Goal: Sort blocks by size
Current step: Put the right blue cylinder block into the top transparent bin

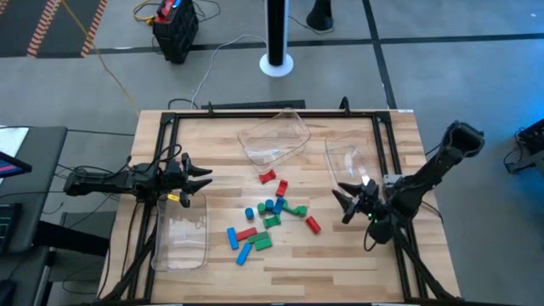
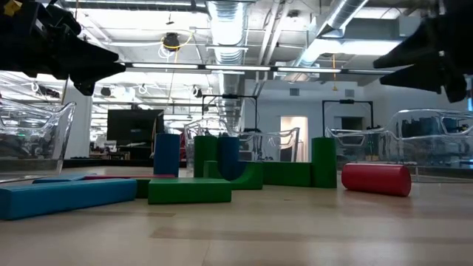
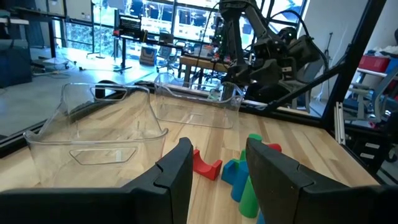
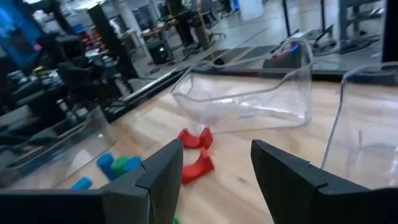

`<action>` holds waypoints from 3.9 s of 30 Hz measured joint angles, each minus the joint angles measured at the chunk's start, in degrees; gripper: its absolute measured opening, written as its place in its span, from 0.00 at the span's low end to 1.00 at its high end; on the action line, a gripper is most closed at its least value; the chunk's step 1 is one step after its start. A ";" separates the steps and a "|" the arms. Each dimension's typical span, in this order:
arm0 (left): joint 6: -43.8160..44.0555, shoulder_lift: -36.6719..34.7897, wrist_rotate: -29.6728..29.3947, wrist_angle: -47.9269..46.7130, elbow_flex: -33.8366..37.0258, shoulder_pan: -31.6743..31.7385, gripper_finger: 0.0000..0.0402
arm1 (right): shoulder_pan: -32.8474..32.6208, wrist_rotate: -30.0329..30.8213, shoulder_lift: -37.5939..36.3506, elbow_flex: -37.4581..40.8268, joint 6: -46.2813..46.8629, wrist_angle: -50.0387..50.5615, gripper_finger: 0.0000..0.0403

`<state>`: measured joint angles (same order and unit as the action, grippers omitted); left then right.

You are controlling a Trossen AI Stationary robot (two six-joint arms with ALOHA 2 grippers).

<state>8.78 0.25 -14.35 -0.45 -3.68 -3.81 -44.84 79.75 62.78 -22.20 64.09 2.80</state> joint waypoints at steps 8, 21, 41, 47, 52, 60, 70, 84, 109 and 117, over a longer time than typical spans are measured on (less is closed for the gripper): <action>0.00 0.00 0.00 -0.08 0.00 0.00 0.36 | 4.20 -0.02 0.00 0.00 -1.59 -1.70 0.58; 0.00 0.01 0.00 -0.09 0.00 -0.02 0.36 | 10.45 -1.20 0.00 0.00 4.42 -2.40 0.58; 1.49 0.02 0.00 -0.08 0.00 -0.01 0.36 | 29.26 -50.88 0.64 -11.96 -53.39 -15.04 0.58; 1.73 0.00 0.00 -0.06 0.00 0.00 0.36 | 26.03 -54.51 4.96 -22.64 -57.98 -0.98 0.58; 1.56 0.00 0.00 -0.06 0.00 0.00 0.36 | 24.03 -54.42 10.21 -30.34 -59.65 7.83 0.58; 1.75 0.00 0.00 0.11 0.00 0.00 0.36 | 23.02 -54.42 19.67 -37.03 -59.92 13.39 0.58; 1.75 0.11 0.00 -0.07 -0.02 -0.02 0.36 | 24.23 -54.45 29.93 -45.70 -68.53 15.24 0.58; 1.33 0.12 0.07 -1.30 -0.12 0.00 0.36 | 32.21 -65.50 41.05 -52.30 -69.72 19.07 0.58; 1.43 0.13 0.00 -2.83 -0.15 0.00 0.36 | 38.62 -77.29 48.14 -53.19 -69.08 14.39 0.58; 1.53 0.13 0.00 -2.71 -0.11 0.00 0.36 | 38.58 -78.34 48.15 -53.20 -69.06 14.31 0.58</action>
<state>10.31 0.38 -14.35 -3.16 -3.79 -3.81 -6.26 1.41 110.93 -75.40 -4.98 17.11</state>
